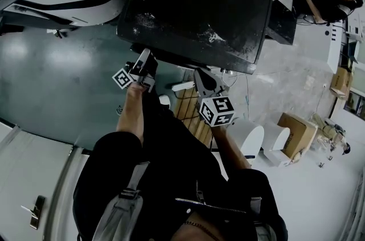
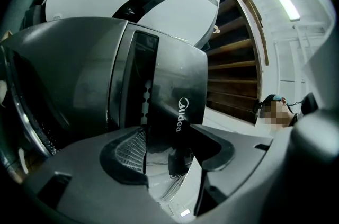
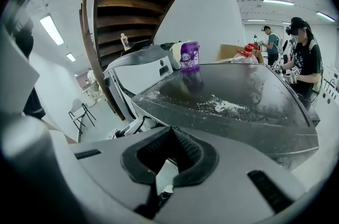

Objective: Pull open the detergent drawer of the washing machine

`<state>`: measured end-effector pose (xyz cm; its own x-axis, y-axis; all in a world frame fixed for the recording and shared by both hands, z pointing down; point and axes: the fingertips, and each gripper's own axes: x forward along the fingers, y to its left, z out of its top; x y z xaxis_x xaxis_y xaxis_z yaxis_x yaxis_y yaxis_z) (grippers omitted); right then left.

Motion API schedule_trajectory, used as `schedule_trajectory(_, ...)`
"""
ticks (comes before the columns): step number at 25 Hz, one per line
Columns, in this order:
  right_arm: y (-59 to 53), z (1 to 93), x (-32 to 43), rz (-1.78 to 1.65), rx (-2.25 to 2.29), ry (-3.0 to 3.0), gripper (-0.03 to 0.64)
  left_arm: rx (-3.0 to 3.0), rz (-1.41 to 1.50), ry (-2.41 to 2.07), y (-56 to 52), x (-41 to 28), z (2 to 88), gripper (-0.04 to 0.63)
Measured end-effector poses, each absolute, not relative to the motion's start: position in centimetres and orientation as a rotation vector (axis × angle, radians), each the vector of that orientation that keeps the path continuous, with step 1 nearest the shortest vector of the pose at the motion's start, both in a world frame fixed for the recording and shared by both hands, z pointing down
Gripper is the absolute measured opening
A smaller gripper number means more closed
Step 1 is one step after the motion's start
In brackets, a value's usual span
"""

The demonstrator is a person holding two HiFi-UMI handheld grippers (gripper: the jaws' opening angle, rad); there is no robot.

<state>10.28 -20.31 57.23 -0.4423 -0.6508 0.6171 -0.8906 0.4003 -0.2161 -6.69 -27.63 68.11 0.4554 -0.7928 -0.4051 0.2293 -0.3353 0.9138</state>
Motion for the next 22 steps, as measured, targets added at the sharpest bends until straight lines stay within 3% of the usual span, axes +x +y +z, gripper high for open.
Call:
schedule_trajectory(18,-19.6,57.5,11.5,0.747,1.333,-2.206,0.006,1.556,-1.156,-0.529,-27.4,-6.8,68.4,0.222)
schedule_trajectory(22,-19.5,57.7,11.6,0.757,1.332,-2.203,0.006,1.561,-1.175,-0.512,-25.5,-7.5,68.3,0.192)
